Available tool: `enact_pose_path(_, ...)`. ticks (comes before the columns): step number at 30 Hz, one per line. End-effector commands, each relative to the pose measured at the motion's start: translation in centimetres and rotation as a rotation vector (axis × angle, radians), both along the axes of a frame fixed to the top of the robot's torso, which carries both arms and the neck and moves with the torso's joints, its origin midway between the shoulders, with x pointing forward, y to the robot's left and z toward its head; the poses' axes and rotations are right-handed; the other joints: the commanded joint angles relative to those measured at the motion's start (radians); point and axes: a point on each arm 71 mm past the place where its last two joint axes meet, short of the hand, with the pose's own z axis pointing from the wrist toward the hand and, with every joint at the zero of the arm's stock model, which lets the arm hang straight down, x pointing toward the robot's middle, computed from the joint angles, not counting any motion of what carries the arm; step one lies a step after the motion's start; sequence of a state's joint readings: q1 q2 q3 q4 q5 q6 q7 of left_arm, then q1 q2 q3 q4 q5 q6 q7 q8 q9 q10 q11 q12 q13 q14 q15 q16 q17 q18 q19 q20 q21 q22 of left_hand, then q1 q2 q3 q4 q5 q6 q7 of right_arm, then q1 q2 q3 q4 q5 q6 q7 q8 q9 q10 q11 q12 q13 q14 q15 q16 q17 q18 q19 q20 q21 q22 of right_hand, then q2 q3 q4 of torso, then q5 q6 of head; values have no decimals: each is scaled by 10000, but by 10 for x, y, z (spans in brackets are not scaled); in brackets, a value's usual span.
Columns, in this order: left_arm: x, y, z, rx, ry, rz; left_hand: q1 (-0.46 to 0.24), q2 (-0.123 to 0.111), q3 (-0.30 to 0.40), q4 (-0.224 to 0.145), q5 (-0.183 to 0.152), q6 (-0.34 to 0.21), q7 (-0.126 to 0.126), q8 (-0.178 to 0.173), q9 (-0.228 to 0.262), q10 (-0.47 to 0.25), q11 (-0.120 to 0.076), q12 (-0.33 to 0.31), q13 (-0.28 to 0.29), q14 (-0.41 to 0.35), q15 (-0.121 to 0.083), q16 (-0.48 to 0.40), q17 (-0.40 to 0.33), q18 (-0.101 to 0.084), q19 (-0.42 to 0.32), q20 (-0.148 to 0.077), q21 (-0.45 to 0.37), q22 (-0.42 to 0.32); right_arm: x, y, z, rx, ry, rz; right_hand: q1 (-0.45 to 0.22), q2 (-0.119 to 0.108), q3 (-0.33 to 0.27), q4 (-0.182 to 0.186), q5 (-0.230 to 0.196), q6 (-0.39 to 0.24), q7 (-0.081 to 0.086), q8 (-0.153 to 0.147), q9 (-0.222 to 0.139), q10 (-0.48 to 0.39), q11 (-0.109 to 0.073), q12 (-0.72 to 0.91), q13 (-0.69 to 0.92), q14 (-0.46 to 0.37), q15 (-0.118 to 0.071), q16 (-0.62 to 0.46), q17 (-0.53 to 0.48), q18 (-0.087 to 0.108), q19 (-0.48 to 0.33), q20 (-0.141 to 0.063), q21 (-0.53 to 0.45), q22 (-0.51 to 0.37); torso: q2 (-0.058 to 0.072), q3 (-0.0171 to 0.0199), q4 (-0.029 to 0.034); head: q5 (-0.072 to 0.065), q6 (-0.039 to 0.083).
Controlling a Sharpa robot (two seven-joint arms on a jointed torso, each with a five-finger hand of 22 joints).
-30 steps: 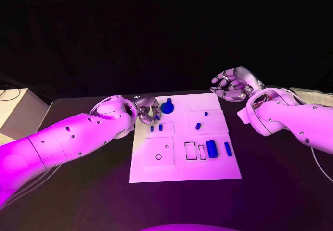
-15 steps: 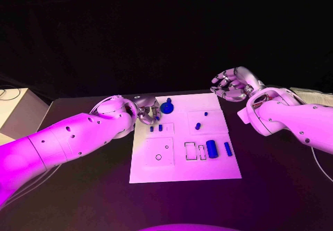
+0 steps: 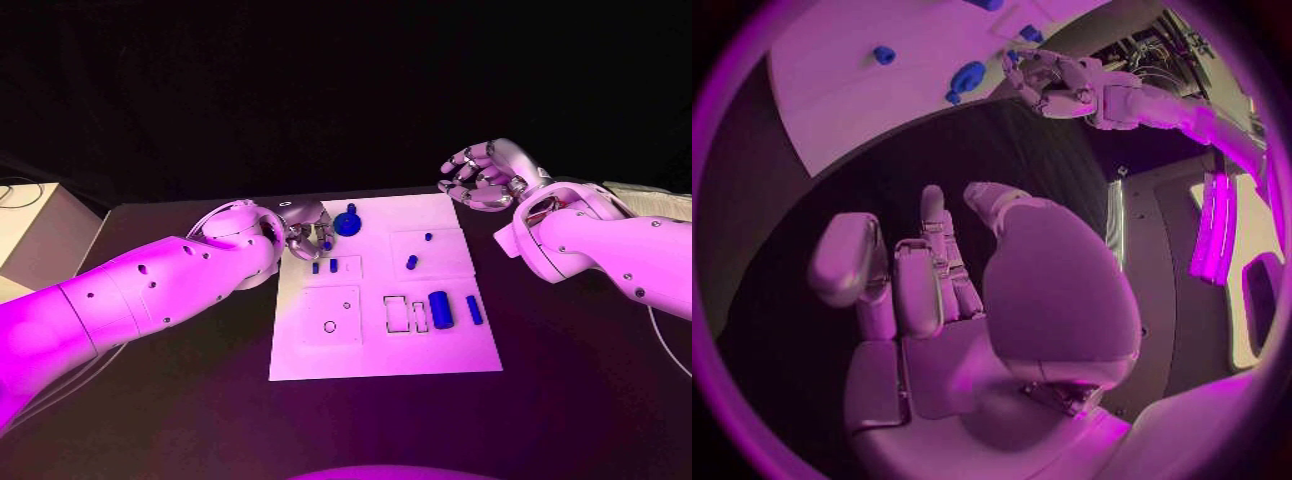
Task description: Assemble the parts on the task board
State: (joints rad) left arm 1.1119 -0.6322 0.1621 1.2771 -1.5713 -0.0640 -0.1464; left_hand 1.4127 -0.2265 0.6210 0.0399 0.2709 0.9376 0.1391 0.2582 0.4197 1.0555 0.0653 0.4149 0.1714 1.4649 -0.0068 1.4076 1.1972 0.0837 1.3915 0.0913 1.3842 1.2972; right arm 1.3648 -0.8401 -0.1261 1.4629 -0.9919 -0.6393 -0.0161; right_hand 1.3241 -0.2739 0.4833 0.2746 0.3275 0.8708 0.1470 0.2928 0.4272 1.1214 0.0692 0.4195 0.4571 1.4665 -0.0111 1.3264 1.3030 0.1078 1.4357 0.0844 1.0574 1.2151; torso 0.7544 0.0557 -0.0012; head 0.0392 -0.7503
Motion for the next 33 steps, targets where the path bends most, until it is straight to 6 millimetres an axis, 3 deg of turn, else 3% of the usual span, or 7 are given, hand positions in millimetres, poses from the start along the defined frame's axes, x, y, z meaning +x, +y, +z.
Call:
enact_pose_path(1,-1,-1,-1,70,66,-15,-105,16,5,-47,-47,-98,18,-57,-21,11,52,-37,-7,29,39,1,-27,-129,-38,12,-48,-16,0,1,0,-38,-32,97,-69,-34,28,-30,31,35,43,-36,15,68,-31,-36,-7,368,-40,-7,-4,-125,35,-20,-57,-13,-3,1,1,2,-4)
enact_pose_path(18,-1,0,0,39,-27,71,-170,-62,43,-85,-39,-495,-36,-382,-150,113,35,-198,20,21,29,9,-53,-125,-43,17,-51,-21,0,0,0,-67,37,89,-78,-49,17,-32,32,31,47,-40,16,58,-24,-68,-27,350,-38,-66,-65,-102,-1,-18,-190,-100,-2,6,-6,9,-1)
enact_pose_path(26,0,6,-1,122,0,257,-203,-111,75,-117,-40,-832,-112,-629,-259,106,48,-348,38,12,37,8,-85,-124,-48,18,-55,-26,0,-1,-3,-269,341,192,-56,-73,19,-90,33,-5,124,-80,31,-200,80,-657,-402,370,37,-5,18,-114,20,33,-158,-38,-8,1,-3,-7,22)
enact_pose_path(30,3,12,-2,139,-54,433,-207,-135,84,-137,-38,-974,-161,-727,-306,70,68,-416,43,5,50,6,-103,-125,-49,27,-55,-25,0,-2,-4,-486,481,392,288,-127,73,-429,-239,-4,182,-96,53,-246,149,-1197,-810,431,89,176,206,-147,109,79,57,139,-11,-4,3,-21,32)
enact_pose_path(33,6,18,-1,120,-150,628,-206,-162,88,-156,-37,-1010,-182,-758,-324,-21,104,-489,31,1,73,8,-107,-122,-61,38,-67,-41,0,-2,-5,-787,478,654,897,-109,304,-899,-785,-7,202,-165,39,-93,157,-1486,-1076,554,87,526,542,-270,337,66,795,655,-9,-3,17,-21,36)
